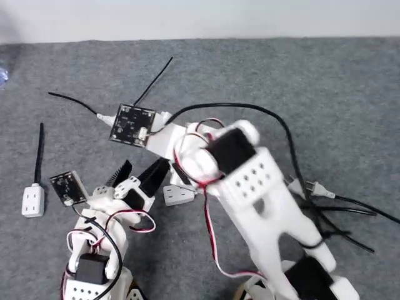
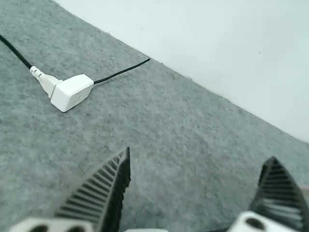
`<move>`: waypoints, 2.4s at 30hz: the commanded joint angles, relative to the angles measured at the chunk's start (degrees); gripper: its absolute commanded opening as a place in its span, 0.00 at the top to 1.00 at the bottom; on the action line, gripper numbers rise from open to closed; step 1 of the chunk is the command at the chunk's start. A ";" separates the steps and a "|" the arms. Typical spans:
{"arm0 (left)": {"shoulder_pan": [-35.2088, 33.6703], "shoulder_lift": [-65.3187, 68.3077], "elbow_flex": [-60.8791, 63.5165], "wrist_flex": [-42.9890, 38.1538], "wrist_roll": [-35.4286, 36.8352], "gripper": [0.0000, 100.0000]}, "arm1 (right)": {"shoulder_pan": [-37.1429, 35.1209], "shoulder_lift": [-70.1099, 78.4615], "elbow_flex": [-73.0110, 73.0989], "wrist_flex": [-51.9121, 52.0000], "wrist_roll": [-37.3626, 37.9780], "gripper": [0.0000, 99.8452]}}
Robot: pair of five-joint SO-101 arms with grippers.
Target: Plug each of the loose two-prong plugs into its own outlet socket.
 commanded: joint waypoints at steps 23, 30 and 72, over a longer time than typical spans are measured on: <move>0.79 -0.62 -0.40 0.26 -0.18 0.60 | 4.44 -0.31 1.49 2.51 5.10 0.99; 0.44 -0.62 -0.40 0.26 -0.18 0.60 | 3.21 0.13 5.27 -3.38 3.08 0.99; -13.54 -0.62 -0.40 0.53 -0.09 0.60 | -2.59 0.31 3.60 -7.16 3.60 0.99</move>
